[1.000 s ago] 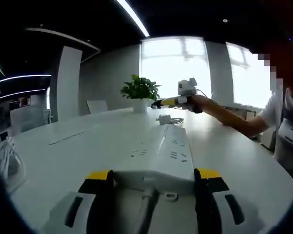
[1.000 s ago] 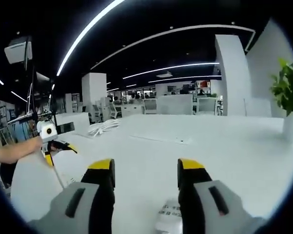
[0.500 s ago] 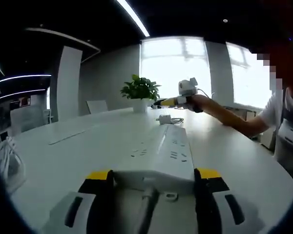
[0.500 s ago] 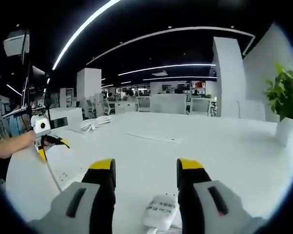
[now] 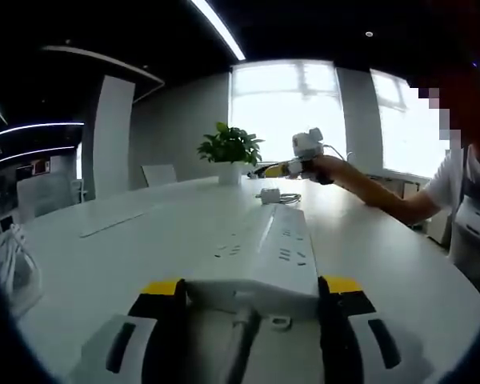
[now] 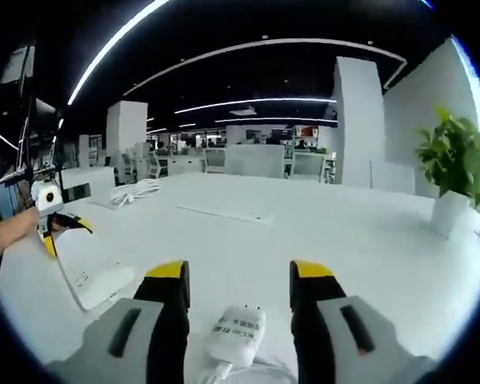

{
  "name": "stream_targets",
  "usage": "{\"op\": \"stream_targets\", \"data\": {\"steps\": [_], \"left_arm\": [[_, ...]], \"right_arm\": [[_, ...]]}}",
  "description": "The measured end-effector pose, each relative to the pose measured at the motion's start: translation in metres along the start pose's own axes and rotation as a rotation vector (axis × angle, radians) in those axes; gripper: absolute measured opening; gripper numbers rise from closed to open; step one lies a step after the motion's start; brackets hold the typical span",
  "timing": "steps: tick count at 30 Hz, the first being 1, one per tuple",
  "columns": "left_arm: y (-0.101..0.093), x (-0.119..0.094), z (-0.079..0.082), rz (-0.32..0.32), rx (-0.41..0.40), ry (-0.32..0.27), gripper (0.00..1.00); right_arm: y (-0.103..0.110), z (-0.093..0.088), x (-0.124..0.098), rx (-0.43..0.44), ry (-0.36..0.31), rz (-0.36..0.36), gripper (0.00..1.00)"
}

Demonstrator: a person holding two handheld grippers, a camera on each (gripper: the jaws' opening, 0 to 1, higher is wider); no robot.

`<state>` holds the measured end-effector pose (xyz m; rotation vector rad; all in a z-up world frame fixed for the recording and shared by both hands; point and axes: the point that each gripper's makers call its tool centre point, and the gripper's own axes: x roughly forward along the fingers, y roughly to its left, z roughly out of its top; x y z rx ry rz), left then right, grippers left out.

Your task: Straighten the power strip on the desk, plug the charger into it

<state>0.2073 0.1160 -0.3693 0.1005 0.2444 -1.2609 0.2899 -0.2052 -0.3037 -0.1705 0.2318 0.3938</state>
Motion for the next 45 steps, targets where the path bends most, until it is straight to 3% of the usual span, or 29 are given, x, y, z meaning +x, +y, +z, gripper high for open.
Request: {"op": "stream_targets", "data": {"steps": [11,20,28,34,38,45], "left_arm": [[0.000,0.000,0.000,-0.001,0.000,-0.001,0.69],[0.002,0.000,0.000,-0.001,0.000,-0.001,0.69],[0.001,0.001,0.000,0.000,0.000,-0.001,0.69],[0.000,0.001,0.000,0.000,0.000,-0.001,0.69],[0.000,0.000,0.000,0.000,0.000,-0.001,0.69],[-0.002,0.000,-0.001,0.000,0.000,-0.001,0.69]], "right_arm": [[-0.004,-0.012,0.001,-0.051,0.063,-0.042,0.50],[-0.002,-0.027,0.000,0.002,0.137,-0.036,0.47],[-0.001,-0.034,-0.001,-0.055,0.184,-0.044,0.47],[-0.001,-0.037,-0.001,-0.026,0.201,-0.043,0.47],[0.005,-0.046,-0.003,0.091,0.261,-0.014,0.40],[0.014,-0.058,-0.003,0.011,0.307,0.007,0.33]]}}
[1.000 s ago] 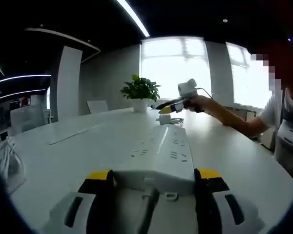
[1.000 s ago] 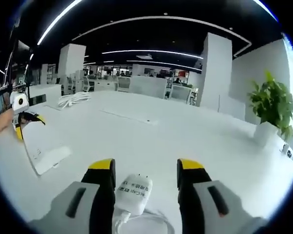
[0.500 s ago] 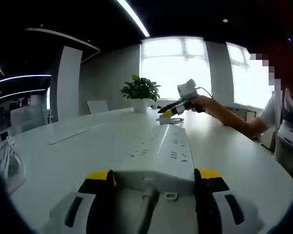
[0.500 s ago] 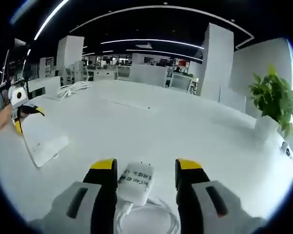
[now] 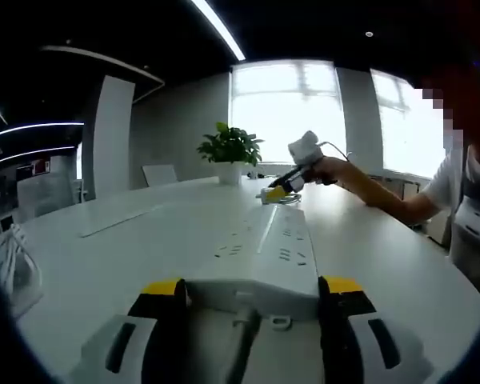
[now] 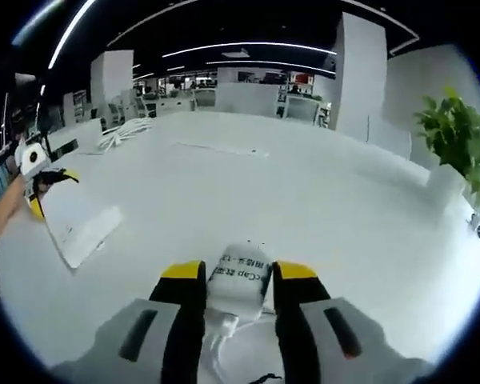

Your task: Straighten the power strip on the desk, plug the charger into it

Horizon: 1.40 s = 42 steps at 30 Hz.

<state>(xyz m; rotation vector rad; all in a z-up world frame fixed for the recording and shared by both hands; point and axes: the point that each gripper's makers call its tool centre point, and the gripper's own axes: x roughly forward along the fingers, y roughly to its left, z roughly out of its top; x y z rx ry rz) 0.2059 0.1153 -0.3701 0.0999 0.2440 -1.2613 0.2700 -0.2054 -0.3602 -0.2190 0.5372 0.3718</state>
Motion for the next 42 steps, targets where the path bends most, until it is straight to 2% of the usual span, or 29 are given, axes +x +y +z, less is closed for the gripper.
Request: {"op": "stream_targets", "data": {"steps": [7,13,16,21,25,28,31,38,42], "left_arm": [[0.002,0.000,0.000,0.000,0.000,0.000,0.69],[0.003,0.000,0.000,0.000,0.000,0.002,0.69],[-0.001,0.001,-0.001,0.006,-0.001,0.004,0.69],[0.001,0.000,0.000,0.012,-0.003,0.004,0.69],[0.001,0.000,0.000,0.013,-0.003,0.004,0.69],[-0.001,0.000,-0.001,0.016,-0.003,0.005,0.69],[0.000,0.000,0.000,0.016,-0.004,0.004,0.69],[-0.001,0.000,0.000,0.017,-0.004,0.004,0.69],[0.000,0.000,0.000,0.019,-0.004,0.004,0.69]], "right_arm": [[0.004,0.001,0.004,-0.100,-0.011,0.026,0.31],[0.006,0.008,0.013,-0.155,-0.069,0.057,0.29],[0.005,0.008,0.012,-0.129,-0.089,0.095,0.29],[0.007,0.011,0.014,-0.134,-0.125,0.130,0.29],[0.010,0.015,0.017,-0.172,-0.157,0.121,0.29],[0.008,0.015,0.018,-0.183,-0.154,0.105,0.30],[0.002,0.009,0.017,-0.143,-0.117,0.064,0.34],[-0.006,0.013,0.004,-0.102,-0.125,0.054,0.40],[-0.010,0.011,0.002,-0.100,-0.120,0.054,0.39]]}}
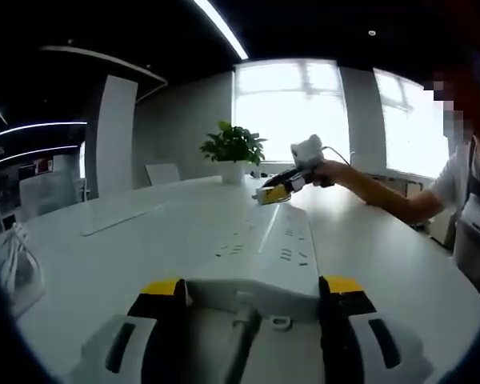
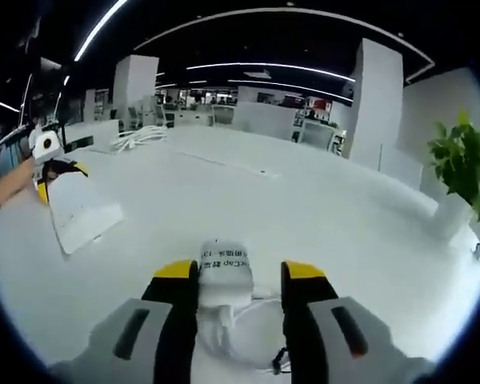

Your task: Straighten the power strip on the desk, plug the charger into it

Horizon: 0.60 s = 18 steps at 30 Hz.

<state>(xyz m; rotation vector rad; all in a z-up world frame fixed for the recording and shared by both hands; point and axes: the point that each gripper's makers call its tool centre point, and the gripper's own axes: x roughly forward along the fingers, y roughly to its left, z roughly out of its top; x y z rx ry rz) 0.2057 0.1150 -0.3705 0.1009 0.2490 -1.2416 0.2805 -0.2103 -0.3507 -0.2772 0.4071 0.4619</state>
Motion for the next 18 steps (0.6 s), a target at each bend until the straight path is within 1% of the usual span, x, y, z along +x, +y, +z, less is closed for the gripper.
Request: {"op": "stream_targets", "data": {"steps": [2,4,5,9,12,18], "left_arm": [[0.000,0.000,0.000,0.001,0.000,0.000,0.69],[0.001,0.000,0.000,0.001,0.000,-0.001,0.69],[0.000,0.000,0.000,0.001,0.000,-0.001,0.69],[0.001,0.000,0.000,0.000,0.000,-0.001,0.69],[0.002,0.000,0.001,-0.001,0.000,-0.001,0.69],[0.003,0.000,0.001,0.000,0.000,-0.001,0.69]], "right_arm": [[0.000,0.000,-0.001,-0.007,0.002,0.008,0.37],[-0.001,-0.002,-0.002,-0.007,0.002,0.010,0.37],[0.001,-0.004,-0.002,0.036,0.005,0.019,0.37],[0.000,-0.004,-0.001,0.027,-0.016,0.041,0.37],[0.004,-0.004,0.002,0.034,-0.019,0.053,0.33],[0.007,-0.004,0.009,0.014,-0.015,0.034,0.31]]}}
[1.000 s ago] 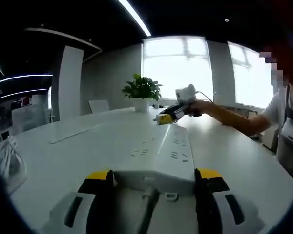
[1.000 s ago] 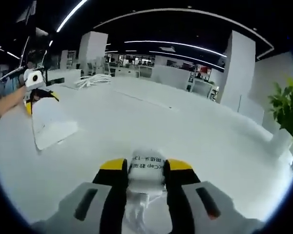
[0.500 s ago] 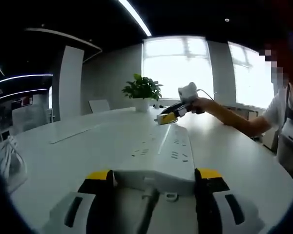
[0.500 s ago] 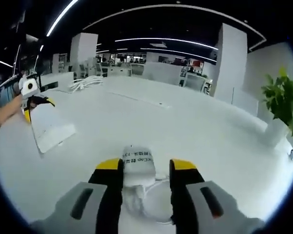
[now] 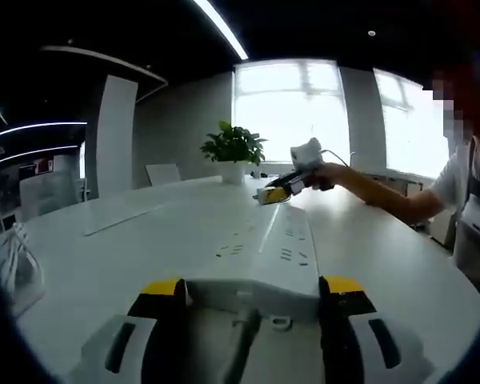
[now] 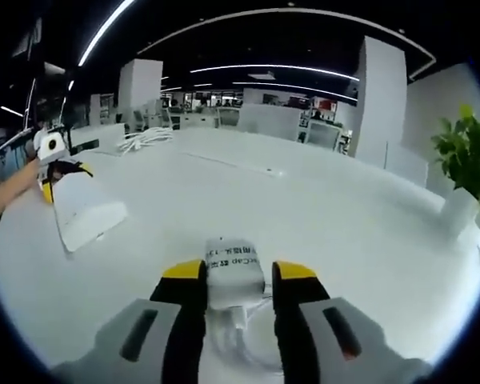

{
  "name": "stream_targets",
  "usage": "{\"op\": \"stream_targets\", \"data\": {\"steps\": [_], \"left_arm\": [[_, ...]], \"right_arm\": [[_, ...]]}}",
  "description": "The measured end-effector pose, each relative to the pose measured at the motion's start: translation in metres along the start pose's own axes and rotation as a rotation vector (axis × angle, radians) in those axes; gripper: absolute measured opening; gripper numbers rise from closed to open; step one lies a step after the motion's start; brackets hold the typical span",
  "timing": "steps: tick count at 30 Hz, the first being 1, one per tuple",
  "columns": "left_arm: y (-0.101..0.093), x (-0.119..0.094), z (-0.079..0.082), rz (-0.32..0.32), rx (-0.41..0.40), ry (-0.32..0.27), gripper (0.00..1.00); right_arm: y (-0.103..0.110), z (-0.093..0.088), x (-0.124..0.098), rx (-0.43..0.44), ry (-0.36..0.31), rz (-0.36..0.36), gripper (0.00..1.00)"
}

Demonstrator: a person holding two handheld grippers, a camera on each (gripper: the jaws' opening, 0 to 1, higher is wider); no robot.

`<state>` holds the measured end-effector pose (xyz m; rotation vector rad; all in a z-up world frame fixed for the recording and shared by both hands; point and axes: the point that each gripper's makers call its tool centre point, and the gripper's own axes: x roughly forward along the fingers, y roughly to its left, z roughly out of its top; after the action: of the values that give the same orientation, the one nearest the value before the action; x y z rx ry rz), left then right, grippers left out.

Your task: Straighten the power strip on the desk, plug the charger into it

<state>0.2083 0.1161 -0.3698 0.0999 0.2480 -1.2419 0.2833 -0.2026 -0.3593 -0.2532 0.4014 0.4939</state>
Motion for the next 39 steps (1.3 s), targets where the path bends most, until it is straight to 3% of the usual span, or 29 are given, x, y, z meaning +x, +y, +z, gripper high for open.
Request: {"op": "stream_targets", "data": {"steps": [16,23,30,32,39], "left_arm": [[0.003,0.000,0.001,0.000,0.000,0.000,0.69],[-0.001,0.000,0.000,0.000,0.000,0.000,0.69],[-0.001,0.000,0.001,0.001,0.000,0.000,0.69],[-0.001,0.000,0.000,0.001,0.000,0.000,0.69],[-0.003,0.000,0.000,0.000,0.001,0.001,0.69]], "right_arm": [[0.001,0.003,0.005,-0.005,-0.017,-0.018,0.28],[-0.001,0.004,0.007,0.040,-0.048,-0.017,0.28],[-0.001,0.006,0.012,0.010,-0.067,-0.021,0.29],[-0.001,0.006,0.015,-0.082,-0.069,-0.013,0.29],[-0.002,0.007,0.016,-0.052,-0.072,-0.036,0.29]]}}
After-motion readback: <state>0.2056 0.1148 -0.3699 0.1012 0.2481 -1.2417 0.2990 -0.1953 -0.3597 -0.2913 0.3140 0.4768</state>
